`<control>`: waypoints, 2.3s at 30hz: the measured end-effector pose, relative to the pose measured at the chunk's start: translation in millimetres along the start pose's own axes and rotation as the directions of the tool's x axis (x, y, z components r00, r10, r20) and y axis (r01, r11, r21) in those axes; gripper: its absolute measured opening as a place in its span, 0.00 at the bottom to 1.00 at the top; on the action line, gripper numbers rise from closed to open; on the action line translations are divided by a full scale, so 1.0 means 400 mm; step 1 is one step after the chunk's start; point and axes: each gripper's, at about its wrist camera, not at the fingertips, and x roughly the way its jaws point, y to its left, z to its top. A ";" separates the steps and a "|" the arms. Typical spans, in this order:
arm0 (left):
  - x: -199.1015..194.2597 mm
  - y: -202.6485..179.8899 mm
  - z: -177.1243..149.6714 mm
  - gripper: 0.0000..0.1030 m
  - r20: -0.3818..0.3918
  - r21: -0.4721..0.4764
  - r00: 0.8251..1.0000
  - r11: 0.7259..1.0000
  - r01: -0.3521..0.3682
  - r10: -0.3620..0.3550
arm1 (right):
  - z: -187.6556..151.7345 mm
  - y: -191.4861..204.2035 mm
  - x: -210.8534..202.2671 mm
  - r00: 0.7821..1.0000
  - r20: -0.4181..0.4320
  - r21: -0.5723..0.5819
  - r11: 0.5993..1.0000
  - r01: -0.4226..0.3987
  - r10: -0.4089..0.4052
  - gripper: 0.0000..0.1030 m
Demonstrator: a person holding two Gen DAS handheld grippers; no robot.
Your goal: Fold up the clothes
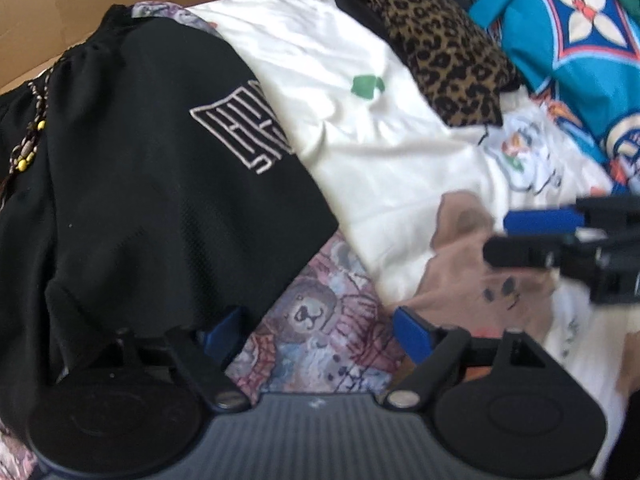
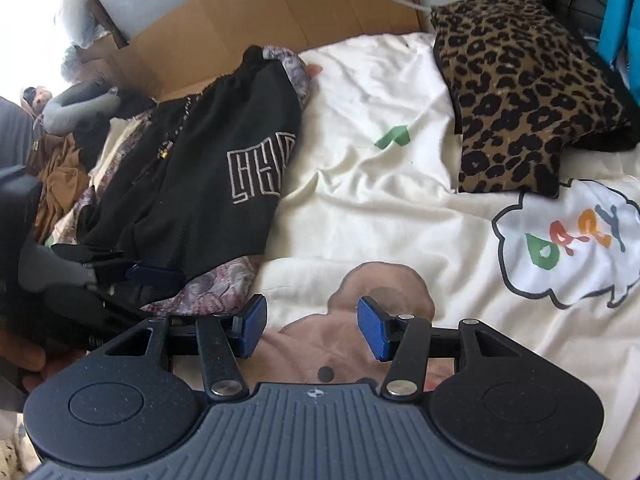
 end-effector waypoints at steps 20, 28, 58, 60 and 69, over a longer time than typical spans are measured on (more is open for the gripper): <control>-0.171 0.210 -0.045 0.08 0.211 -0.226 0.977 0.970 0.084 -0.036 | 0.034 0.029 0.057 0.997 -0.035 -0.020 0.998 -0.067 0.067 0.56; -0.255 0.389 -0.032 0.08 0.309 -0.400 0.942 0.916 0.002 0.133 | 0.080 0.052 0.088 0.995 -0.013 -0.033 0.994 -0.104 0.103 0.56; -0.270 0.446 -0.048 0.13 0.203 -0.492 0.934 0.855 -0.164 0.296 | 0.164 0.154 0.159 0.978 -0.020 -0.118 0.971 -0.206 0.205 0.56; -0.248 0.437 -0.051 0.16 0.184 -0.484 0.945 0.862 -0.152 0.270 | 0.160 0.152 0.157 0.978 -0.021 -0.115 0.972 -0.207 0.206 0.56; -0.188 0.428 -0.056 0.45 0.144 -0.476 0.948 0.860 -0.186 0.284 | 0.145 0.139 0.157 0.979 -0.024 -0.101 0.973 -0.205 0.204 0.56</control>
